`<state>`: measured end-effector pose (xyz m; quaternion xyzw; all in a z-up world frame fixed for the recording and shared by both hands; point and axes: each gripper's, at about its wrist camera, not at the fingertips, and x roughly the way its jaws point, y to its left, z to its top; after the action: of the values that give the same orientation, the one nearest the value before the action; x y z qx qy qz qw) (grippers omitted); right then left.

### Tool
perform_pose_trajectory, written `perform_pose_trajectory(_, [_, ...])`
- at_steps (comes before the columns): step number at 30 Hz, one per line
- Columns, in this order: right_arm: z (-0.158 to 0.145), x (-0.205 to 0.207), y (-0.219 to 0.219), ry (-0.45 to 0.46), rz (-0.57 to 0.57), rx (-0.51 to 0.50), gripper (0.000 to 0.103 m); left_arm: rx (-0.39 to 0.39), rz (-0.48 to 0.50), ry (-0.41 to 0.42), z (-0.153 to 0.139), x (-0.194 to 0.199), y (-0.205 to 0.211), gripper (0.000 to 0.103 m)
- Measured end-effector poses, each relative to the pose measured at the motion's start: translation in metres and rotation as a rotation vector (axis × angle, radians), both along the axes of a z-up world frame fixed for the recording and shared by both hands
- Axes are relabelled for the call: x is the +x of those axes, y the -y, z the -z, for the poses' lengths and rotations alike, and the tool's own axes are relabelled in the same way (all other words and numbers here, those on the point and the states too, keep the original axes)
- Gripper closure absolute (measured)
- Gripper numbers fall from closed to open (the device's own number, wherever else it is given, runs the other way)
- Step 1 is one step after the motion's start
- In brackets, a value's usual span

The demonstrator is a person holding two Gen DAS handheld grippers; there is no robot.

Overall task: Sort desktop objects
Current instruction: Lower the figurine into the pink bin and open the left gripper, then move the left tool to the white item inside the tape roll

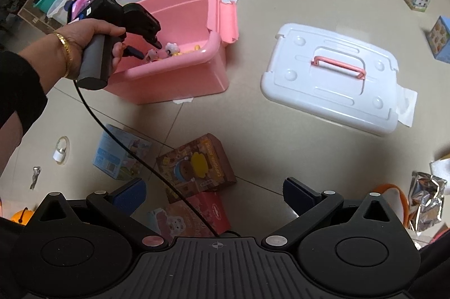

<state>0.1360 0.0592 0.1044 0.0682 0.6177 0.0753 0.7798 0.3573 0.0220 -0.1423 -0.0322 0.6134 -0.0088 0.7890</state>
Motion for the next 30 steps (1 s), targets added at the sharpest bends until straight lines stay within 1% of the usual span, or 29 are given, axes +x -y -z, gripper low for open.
perform_pose_trajectory(5, [-0.007,-0.003,-0.012,0.042,-0.04,-0.016,0.0,-0.013,0.049,0.058,-0.05,-0.022,0.004,0.055])
perform_pose_trajectory(10, [-0.013,-0.006,-0.024,0.09,-0.067,-0.036,0.0,0.011,0.107,0.139,-0.105,-0.055,-0.002,0.049])
perform_pose_trajectory(12, [-0.015,-0.008,-0.029,0.109,-0.077,-0.045,0.0,-0.011,0.089,0.162,-0.129,-0.069,-0.012,0.046])
perform_pose_trajectory(15, [-0.019,-0.01,-0.035,0.135,-0.092,-0.056,0.0,-0.056,0.054,0.181,-0.158,-0.087,-0.028,0.045])
perform_pose_trajectory(17, [-0.022,-0.01,-0.039,0.159,-0.11,-0.068,0.0,-0.037,0.065,0.2,-0.175,-0.102,-0.032,0.045])
perform_pose_trajectory(18, [-0.024,-0.011,-0.041,0.169,-0.119,-0.076,0.0,-0.013,0.082,0.217,-0.185,-0.112,-0.034,0.042])
perform_pose_trajectory(19, [-0.025,-0.011,-0.042,0.185,-0.126,-0.086,0.0,0.011,0.099,0.233,-0.192,-0.121,-0.036,0.039])
perform_pose_trajectory(21, [-0.029,-0.011,-0.044,0.215,-0.136,-0.105,0.0,0.071,0.124,0.287,-0.207,-0.143,-0.044,0.024])
perform_pose_trajectory(22, [-0.03,-0.012,-0.044,0.228,-0.136,-0.116,0.0,0.096,0.122,0.31,-0.213,-0.153,-0.049,0.02])
perform_pose_trajectory(23, [-0.032,-0.012,-0.044,0.241,-0.134,-0.124,0.0,0.12,0.112,0.33,-0.218,-0.164,-0.056,0.02])
perform_pose_trajectory(25, [-0.033,-0.012,-0.044,0.262,-0.142,-0.141,0.0,0.142,0.091,0.345,-0.225,-0.183,-0.07,0.02])
perform_pose_trajectory(30, [-0.035,-0.014,-0.047,0.329,-0.182,-0.209,0.0,0.097,0.004,0.334,-0.23,-0.215,-0.106,0.02])
